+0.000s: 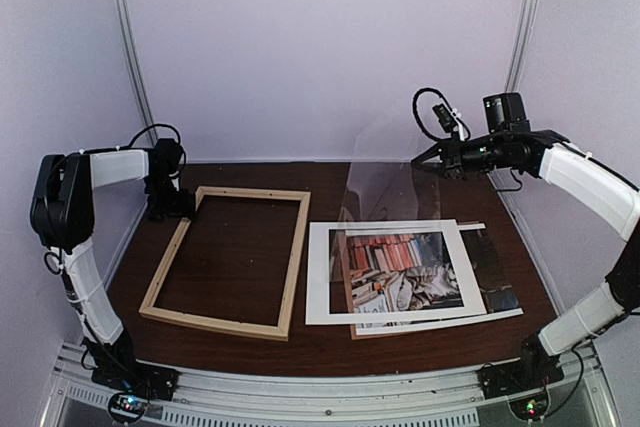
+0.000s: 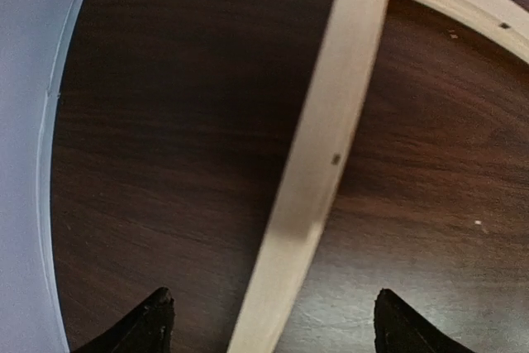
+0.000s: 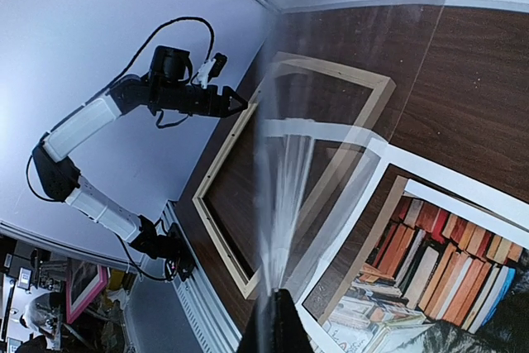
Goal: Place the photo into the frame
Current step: Move the frame body to the center of the board.
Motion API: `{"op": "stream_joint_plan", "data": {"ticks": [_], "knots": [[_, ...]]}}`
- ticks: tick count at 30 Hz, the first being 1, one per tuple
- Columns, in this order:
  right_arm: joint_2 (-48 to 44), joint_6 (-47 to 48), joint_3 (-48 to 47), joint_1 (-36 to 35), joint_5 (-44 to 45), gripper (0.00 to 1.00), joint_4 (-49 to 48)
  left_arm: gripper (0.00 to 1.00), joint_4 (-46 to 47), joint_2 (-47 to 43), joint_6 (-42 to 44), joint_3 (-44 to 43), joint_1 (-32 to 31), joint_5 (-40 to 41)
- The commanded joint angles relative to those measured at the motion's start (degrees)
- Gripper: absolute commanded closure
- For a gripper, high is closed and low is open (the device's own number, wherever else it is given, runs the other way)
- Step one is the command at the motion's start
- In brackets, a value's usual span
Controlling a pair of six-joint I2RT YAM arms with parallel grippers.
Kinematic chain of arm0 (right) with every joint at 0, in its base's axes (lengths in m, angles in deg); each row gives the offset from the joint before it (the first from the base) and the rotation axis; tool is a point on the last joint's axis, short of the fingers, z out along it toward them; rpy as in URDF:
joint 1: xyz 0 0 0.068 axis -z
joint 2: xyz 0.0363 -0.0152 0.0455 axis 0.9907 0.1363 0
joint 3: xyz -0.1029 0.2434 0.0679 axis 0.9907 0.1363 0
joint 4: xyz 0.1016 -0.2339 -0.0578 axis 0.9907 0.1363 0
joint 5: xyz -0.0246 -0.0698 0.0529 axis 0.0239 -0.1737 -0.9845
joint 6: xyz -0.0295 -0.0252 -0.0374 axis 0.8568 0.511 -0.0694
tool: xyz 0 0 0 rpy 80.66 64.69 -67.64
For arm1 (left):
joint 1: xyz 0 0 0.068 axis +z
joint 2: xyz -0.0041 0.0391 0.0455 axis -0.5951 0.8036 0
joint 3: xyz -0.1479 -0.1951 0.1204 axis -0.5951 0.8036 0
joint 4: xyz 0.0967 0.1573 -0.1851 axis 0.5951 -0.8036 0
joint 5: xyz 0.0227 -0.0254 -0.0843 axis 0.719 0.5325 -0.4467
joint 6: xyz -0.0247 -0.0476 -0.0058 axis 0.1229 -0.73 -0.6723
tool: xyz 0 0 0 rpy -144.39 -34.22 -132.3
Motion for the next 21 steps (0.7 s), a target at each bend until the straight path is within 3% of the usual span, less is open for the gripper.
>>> {"op": "stream_joint_plan", "data": {"ticks": [1,13,21], "knots": [[-1.0,-1.3,-1.0,-0.4,-1.7,1.0,-2.5,0.15,-2.1,2.2,1.7,-2.3,2.1,0.7],[-1.1,-1.7,-3.1,-0.3,-1.0,1.0,-1.8,0.17,2.3,4.3,-0.8,3.1,2.3,-13.4],[0.1,-1.7,-3.9,-0.2,-0.9,1.0,-1.2,0.23,6.5,0.0,-4.0,10.0,-0.6,-15.6]]}}
